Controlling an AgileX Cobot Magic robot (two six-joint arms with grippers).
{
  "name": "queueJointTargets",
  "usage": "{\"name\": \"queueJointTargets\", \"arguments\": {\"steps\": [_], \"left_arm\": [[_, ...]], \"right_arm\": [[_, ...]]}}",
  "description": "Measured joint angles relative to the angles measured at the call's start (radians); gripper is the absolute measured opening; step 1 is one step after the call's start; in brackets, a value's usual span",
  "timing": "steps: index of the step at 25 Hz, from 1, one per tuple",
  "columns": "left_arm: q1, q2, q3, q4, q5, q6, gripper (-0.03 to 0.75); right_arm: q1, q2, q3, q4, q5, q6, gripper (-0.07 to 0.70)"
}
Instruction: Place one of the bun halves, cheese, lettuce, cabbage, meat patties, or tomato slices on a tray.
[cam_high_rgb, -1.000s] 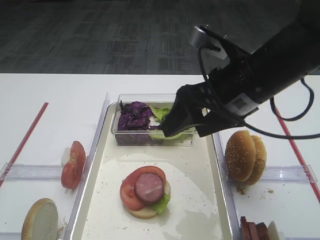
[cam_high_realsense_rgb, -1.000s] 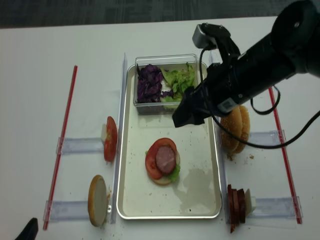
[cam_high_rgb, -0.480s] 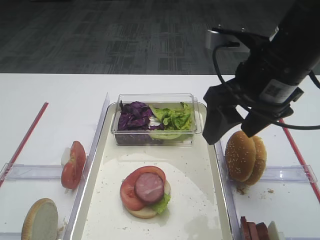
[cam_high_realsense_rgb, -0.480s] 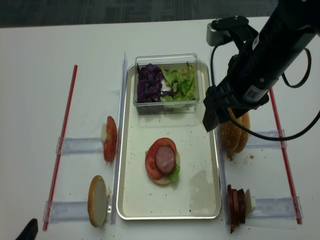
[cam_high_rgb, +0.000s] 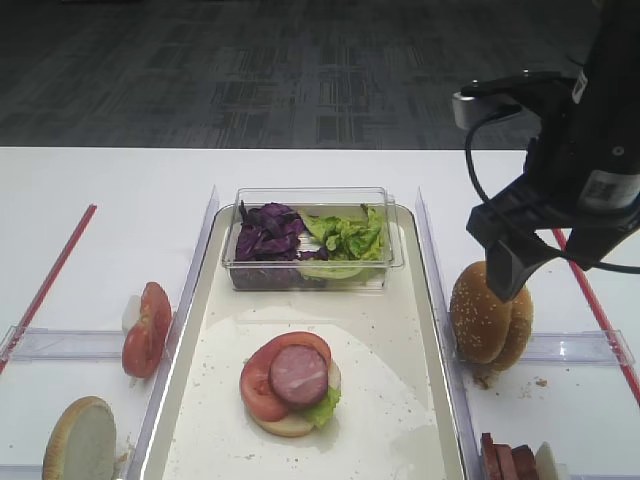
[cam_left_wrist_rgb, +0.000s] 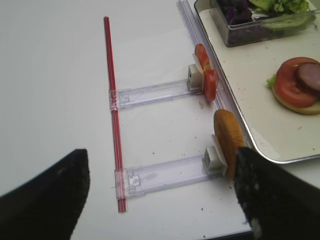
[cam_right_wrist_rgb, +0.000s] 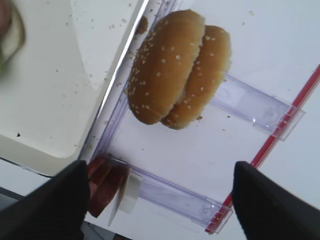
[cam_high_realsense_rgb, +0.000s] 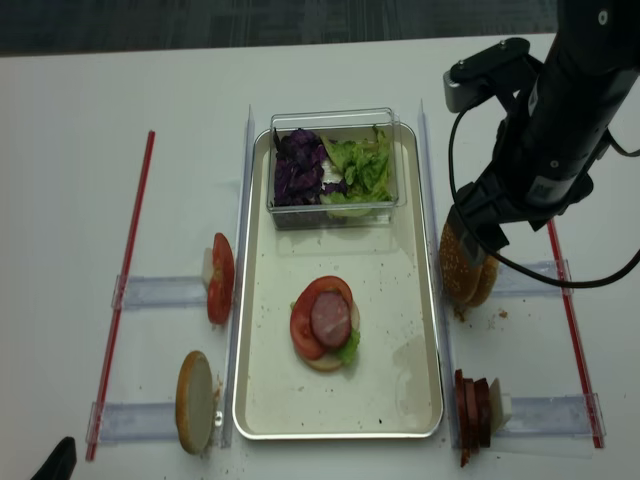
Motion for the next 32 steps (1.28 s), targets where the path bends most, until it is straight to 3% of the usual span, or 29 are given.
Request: {"name": "queueJointTargets", "arguments": {"steps": [13, 26, 29, 32], "left_arm": [[0.000, 0.000, 0.000, 0.000, 0.000, 0.000, 0.545], [0.000, 0.000, 0.000, 0.000, 0.000, 0.000, 0.545], [0.000, 0.000, 0.000, 0.000, 0.000, 0.000, 0.545], [0.000, 0.000, 0.000, 0.000, 0.000, 0.000, 0.545]], "right_arm": [[0.000, 0.000, 0.000, -0.024, 0.000, 0.006, 0.603], [0.000, 0.000, 0.000, -0.223, 0.002, 0.084, 0.603], [-0.033, 0.000, 0.000, -0.219, 0.002, 0.102, 0.603], [-0.124, 0.000, 0.000, -0.204, 0.002, 0.102, 0.602]]}}
